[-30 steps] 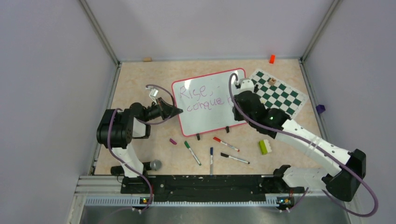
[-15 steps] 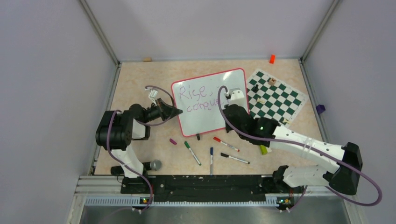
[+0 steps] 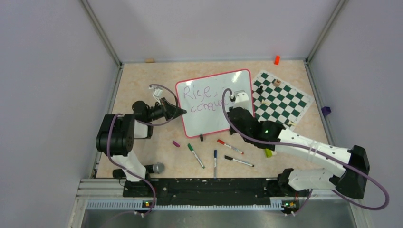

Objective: Write a sentence on the whiteboard

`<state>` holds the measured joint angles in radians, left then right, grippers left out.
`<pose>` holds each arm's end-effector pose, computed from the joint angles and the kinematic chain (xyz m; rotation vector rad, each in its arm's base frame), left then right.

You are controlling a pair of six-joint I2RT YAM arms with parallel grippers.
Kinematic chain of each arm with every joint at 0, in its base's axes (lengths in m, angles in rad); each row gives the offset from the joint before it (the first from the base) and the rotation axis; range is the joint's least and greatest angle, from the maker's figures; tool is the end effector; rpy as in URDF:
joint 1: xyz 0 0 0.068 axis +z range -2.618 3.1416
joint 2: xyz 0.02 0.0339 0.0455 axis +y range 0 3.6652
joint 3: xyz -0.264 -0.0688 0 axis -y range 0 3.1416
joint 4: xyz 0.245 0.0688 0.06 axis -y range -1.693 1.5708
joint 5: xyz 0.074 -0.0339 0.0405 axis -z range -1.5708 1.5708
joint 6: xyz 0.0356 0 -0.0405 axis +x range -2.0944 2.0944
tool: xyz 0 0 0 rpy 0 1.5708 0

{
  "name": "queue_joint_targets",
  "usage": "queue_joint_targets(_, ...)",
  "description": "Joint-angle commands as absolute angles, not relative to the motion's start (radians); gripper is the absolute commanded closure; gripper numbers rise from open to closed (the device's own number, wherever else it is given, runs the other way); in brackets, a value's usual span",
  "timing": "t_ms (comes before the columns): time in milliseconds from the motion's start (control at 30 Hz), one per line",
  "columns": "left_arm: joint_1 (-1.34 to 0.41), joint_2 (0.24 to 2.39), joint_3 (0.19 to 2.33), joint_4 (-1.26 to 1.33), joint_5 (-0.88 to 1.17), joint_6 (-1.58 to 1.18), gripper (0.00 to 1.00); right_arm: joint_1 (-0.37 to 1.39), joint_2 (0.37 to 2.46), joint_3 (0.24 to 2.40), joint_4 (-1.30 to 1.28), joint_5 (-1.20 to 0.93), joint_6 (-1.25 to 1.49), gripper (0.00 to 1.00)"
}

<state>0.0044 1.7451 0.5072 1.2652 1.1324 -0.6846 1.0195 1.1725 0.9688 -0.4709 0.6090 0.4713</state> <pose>0.2918 -0.0309 0.1640 0.4041 1.6943 -1.3737 0.1484 0.2025 0.3016 -0.2619 2.0987 0.1989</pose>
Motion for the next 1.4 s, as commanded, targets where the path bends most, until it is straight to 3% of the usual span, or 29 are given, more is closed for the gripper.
queue_joint_targets(0, 0.011, 1.769, 0.561, 1.225, 1.063, -0.564, 1.00, 1.032, 1.128, 0.982, -0.426, 0.622, 0.465, 1.00)
queue_joint_targets(333, 0.011, 1.588, 0.491, 0.918, 0.963, -0.335, 1.00, 1.032, 1.127, 0.969, -0.408, 0.610, 0.487, 1.00)
queue_joint_targets(733, 0.013, 1.736, 0.567, 1.107, 1.194, -0.461, 1.00, 1.125, 1.349, 1.114, -0.395, 0.618, 0.483, 1.00)
queue_joint_targets(1367, 0.013, 1.753, 0.571, 1.157, 1.231, -0.504, 1.00, 1.138, 1.594, 1.292, -0.446, 0.659, 0.466, 1.00)
